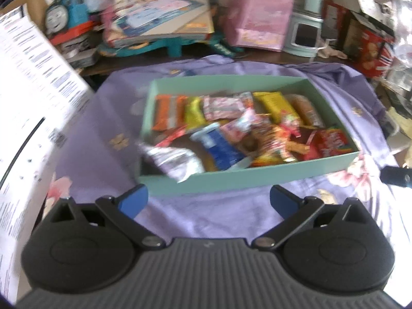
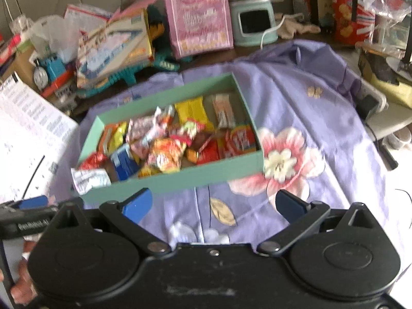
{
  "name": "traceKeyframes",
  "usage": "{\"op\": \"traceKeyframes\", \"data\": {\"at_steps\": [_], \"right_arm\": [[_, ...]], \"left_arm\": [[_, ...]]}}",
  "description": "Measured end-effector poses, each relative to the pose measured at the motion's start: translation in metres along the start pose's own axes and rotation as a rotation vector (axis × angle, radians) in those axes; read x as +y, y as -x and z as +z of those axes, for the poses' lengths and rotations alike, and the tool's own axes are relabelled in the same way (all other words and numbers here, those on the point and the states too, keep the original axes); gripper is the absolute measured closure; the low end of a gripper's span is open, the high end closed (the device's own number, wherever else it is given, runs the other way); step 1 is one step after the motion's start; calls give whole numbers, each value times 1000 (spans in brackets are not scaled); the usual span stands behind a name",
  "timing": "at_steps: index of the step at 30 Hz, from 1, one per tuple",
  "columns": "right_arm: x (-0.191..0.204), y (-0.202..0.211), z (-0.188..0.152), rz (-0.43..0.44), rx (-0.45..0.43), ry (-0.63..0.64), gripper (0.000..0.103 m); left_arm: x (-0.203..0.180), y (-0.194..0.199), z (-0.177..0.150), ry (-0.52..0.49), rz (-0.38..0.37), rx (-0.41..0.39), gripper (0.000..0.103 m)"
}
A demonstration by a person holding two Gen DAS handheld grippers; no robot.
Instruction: Organize snacks
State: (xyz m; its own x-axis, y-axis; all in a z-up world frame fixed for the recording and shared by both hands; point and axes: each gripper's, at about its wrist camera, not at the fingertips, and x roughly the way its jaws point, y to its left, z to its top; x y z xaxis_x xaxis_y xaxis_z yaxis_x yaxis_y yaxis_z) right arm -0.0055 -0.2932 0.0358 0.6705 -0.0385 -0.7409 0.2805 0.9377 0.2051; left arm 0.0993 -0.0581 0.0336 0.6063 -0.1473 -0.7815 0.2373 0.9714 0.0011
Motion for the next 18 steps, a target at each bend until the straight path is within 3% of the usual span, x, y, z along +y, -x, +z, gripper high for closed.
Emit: {"op": "traceKeyframes", "data": {"at_steps": [11,18], "right_arm": [[14,-31,-26,-94,103,89,0],[22,-48,-33,-95,156,115,0]], "left_arm": [[48,-24,-29,119,79,62,0],[56,-35,-36,130,104,94,0]]}}
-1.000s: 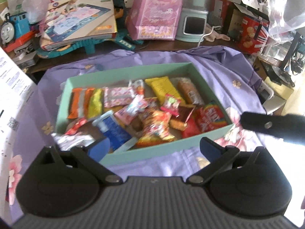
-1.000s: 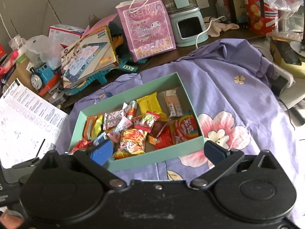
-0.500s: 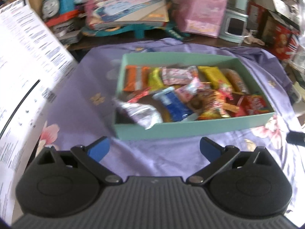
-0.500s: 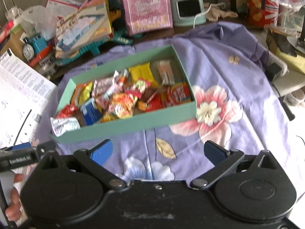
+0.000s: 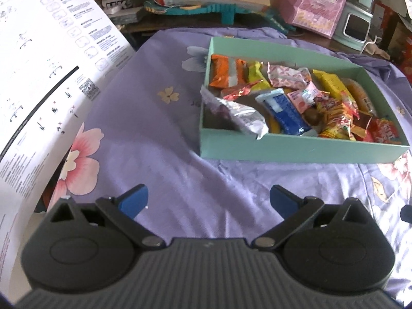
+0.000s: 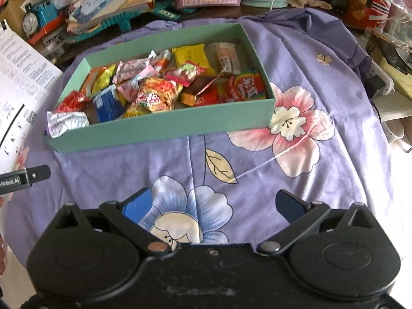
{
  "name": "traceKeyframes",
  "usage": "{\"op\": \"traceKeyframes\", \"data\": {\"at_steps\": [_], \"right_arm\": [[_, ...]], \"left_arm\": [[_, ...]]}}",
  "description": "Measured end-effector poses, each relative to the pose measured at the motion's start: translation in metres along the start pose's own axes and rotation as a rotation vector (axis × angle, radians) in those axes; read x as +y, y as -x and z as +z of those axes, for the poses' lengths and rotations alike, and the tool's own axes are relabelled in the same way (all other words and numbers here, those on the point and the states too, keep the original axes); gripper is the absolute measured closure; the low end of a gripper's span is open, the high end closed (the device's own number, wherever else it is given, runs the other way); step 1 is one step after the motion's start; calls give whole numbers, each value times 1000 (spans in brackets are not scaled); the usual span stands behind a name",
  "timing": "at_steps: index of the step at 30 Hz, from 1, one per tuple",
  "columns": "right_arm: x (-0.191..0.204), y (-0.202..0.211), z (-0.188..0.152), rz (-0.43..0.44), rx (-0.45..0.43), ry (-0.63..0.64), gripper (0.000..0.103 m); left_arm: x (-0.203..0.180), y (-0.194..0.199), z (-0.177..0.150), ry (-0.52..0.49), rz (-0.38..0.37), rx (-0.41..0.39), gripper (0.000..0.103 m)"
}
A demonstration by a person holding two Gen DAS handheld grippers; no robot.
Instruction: Organize snacks
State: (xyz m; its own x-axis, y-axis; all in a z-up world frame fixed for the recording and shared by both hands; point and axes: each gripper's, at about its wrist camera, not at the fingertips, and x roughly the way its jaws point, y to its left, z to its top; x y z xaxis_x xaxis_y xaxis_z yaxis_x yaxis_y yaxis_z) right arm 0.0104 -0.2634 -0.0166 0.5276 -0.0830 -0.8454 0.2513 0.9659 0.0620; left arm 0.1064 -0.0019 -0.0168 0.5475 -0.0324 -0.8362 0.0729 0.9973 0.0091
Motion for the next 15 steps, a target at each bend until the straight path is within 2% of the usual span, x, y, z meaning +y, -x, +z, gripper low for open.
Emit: {"op": "traceKeyframes", "data": {"at_steps": [15], "right_arm": [[-4,-9,4,-1,37,-17,0]], "left_arm": [[4,-4,5,16,13,16,0]]}}
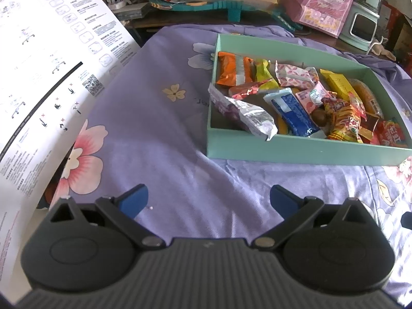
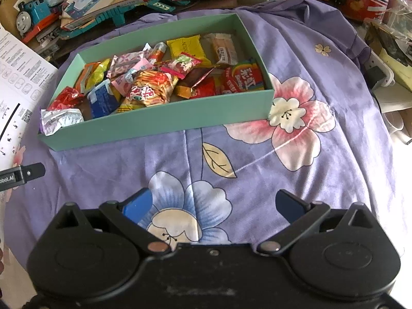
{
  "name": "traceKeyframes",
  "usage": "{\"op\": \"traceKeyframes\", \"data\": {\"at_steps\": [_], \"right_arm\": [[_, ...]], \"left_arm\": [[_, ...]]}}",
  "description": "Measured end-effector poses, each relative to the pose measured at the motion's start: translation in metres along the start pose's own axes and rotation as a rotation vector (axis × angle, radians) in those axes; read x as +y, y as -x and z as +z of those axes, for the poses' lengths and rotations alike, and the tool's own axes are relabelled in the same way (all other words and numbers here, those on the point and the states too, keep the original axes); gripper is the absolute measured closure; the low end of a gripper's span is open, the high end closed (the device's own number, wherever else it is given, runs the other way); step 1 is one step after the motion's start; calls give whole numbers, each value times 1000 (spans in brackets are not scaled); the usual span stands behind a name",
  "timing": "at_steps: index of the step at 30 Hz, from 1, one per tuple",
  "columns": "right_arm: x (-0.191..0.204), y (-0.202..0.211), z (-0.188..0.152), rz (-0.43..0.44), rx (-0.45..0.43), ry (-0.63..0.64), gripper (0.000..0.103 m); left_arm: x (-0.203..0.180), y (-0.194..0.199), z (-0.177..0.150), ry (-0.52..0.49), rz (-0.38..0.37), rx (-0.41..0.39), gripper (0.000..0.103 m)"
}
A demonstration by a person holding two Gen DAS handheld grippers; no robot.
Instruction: Organize snacks
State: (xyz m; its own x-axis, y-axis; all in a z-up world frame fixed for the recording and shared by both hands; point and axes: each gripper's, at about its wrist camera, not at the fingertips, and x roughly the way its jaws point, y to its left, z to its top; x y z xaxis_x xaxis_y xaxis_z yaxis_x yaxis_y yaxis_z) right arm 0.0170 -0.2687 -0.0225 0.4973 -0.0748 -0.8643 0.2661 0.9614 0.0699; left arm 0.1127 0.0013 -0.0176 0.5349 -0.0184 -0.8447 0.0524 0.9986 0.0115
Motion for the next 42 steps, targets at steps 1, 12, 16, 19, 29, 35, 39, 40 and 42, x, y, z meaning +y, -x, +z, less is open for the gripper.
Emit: {"op": "traceKeyframes", "data": {"at_steps": [1,12,16,19,29,35,39,40,42], "right_arm": [[0,0,0,0,-1,2,0],[2,6,2,3,-15,-3,0],[2,9,2,4,-22,-6,0],[2,11,3,3,-28,-7,0],[5,17,4,1,-41,-5,0],[6,18,6,4,-46,3,0],[7,18,7,5,-49,9,0],[7,18,7,5,-49,10,0],[7,18,7,6,-49,9,0]], "left_arm": [[0,0,0,1,0,0,0],[-2,8,3,-10,-6,-17,0],[-3,10,3,-15,-9,-22,0],[-4,12,3,-20,-10,-26,0],[-6,17,5,-33,-4,-46,0],[-6,20,6,-36,-4,-53,0],[-6,20,7,-39,-4,-52,0],[-6,20,7,-38,-3,-51,0],[-6,20,7,-38,-4,-47,0]]}}
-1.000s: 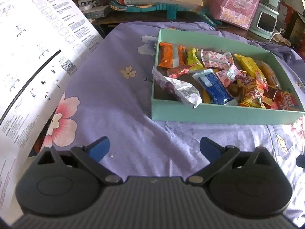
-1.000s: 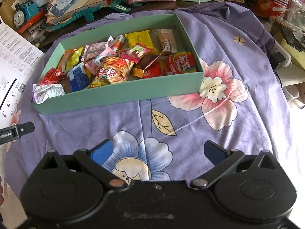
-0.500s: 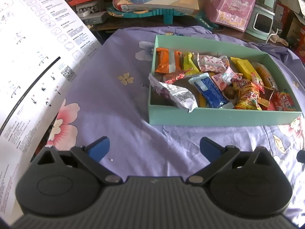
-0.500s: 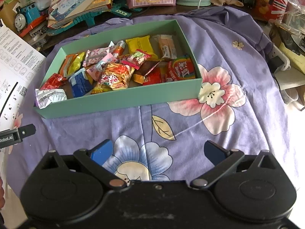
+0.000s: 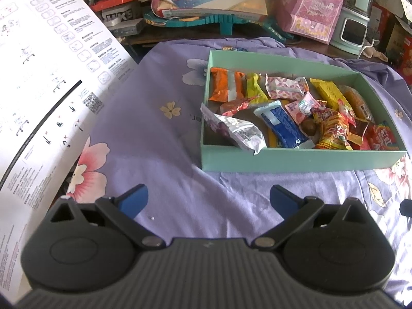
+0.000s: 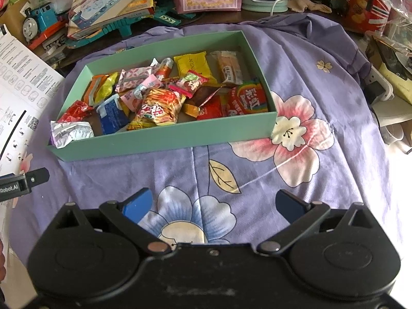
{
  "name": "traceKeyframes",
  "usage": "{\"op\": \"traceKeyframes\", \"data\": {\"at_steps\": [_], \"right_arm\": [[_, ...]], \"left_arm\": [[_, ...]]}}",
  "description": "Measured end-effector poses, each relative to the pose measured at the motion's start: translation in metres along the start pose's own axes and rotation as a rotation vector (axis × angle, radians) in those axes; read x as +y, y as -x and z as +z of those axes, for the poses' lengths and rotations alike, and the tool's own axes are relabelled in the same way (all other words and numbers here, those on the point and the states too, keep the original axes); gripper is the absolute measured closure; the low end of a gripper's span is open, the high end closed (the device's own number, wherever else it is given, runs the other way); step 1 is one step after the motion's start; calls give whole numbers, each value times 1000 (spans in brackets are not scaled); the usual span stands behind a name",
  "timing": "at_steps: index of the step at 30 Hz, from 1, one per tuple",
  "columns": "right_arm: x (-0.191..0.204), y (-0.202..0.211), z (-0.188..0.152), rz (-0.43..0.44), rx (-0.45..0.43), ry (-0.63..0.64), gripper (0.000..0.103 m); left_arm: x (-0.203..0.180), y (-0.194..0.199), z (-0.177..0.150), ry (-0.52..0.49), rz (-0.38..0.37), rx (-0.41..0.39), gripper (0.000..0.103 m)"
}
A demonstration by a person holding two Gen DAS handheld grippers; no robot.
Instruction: Organize snacks
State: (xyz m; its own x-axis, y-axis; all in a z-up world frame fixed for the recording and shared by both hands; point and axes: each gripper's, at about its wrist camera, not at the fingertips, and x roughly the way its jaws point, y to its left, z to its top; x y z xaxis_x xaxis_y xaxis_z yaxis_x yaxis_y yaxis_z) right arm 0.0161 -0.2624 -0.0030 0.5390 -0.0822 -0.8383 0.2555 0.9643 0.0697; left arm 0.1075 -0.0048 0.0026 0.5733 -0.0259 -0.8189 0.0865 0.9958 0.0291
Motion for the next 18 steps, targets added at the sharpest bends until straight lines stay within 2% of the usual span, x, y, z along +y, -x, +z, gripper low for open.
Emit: {"op": "traceKeyframes", "data": {"at_steps": [18], "right_arm": [[-3,-1,3,-5,-5,9,0]], "left_arm": [[0,0,0,-13,-1,3,0]]}}
